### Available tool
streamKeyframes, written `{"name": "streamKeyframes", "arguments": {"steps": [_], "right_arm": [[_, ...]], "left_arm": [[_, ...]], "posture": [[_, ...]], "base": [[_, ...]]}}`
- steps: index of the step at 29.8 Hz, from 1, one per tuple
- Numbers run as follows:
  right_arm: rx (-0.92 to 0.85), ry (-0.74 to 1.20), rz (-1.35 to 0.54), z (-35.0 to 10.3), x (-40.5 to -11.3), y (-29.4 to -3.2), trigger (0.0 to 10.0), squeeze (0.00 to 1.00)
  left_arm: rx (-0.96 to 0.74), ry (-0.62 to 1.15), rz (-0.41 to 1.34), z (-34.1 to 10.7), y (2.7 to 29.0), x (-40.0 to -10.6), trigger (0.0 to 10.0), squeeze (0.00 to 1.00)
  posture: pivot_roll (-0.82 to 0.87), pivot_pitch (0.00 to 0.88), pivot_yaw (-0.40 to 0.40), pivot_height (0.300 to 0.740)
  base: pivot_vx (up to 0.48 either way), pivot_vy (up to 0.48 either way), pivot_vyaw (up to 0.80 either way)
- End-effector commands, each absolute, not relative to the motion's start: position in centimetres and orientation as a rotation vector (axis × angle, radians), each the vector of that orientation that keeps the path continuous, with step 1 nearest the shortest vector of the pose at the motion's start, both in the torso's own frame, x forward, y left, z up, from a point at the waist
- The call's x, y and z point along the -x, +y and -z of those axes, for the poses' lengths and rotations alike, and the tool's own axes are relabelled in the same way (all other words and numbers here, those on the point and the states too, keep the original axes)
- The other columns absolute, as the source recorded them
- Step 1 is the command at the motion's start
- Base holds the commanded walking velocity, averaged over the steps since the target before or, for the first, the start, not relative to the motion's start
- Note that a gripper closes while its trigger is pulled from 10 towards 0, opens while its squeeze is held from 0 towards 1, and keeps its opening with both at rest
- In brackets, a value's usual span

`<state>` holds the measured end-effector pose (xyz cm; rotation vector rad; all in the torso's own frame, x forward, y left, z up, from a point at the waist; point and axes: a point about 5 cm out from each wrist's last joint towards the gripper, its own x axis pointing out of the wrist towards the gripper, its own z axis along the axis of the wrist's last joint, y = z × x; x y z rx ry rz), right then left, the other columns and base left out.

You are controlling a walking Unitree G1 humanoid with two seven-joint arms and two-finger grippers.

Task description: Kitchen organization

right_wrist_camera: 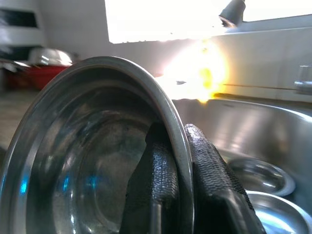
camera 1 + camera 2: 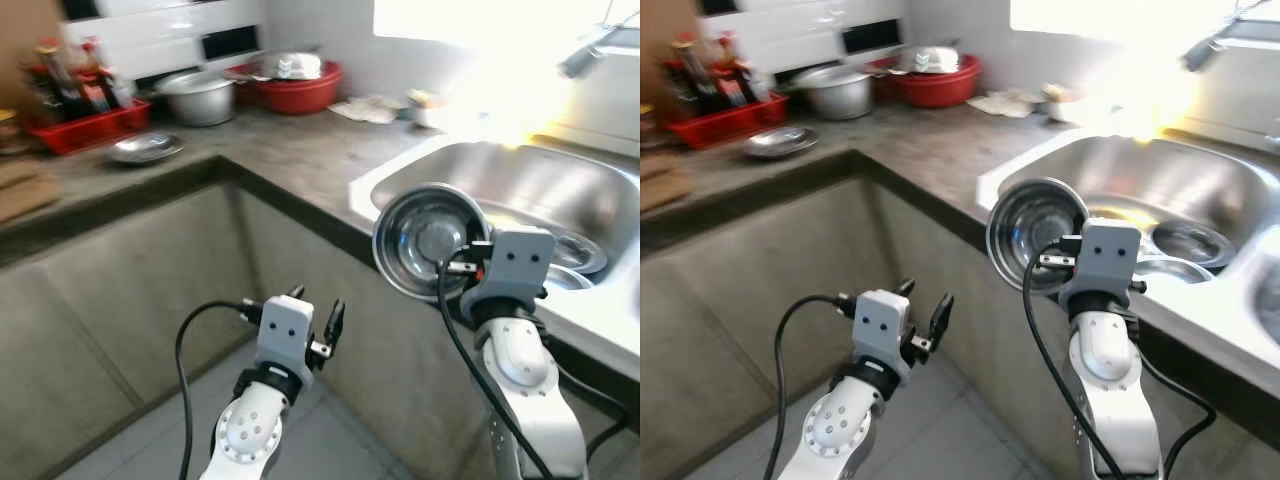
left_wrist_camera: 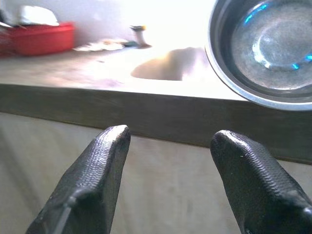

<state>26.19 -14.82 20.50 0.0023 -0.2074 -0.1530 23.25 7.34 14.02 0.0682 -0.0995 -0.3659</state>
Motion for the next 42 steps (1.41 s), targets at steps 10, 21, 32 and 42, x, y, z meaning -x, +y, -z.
{"name": "streamKeyframes", "arguments": {"steps": [10,21,32,42], "right_arm": [[0.006,-0.259,0.126,-21.55,-26.61,-14.24,10.0,0.00],[0.008,-0.267,0.114,-21.67,-26.75,-14.10,10.0,0.00],[-0.002,-0.260,0.106,-21.64,-26.89,-14.04,10.0,0.00],[-0.001,-0.260,0.108,-21.85,-27.27,-14.15,10.0,0.00]], "left_arm": [[-0.078,-0.112,0.350,-14.36,7.95,-23.70,10.0,0.00],[-0.080,-0.111,0.354,-14.25,7.87,-23.69,10.0,0.00],[-0.083,-0.110,0.361,-14.16,7.93,-23.69,10.0,0.00],[-0.076,-0.107,0.360,-14.21,7.95,-23.74,10.0,0.00]], "posture": [[0.10,0.017,-0.006,0.740],[0.10,0.005,-0.010,0.740],[0.10,0.000,-0.008,0.740],[0.10,0.008,-0.009,0.740]], "base": [[0.267,0.000,-0.69],[0.340,0.000,0.00],[0.352,0.000,-0.22],[0.278,0.000,-0.80]]}}
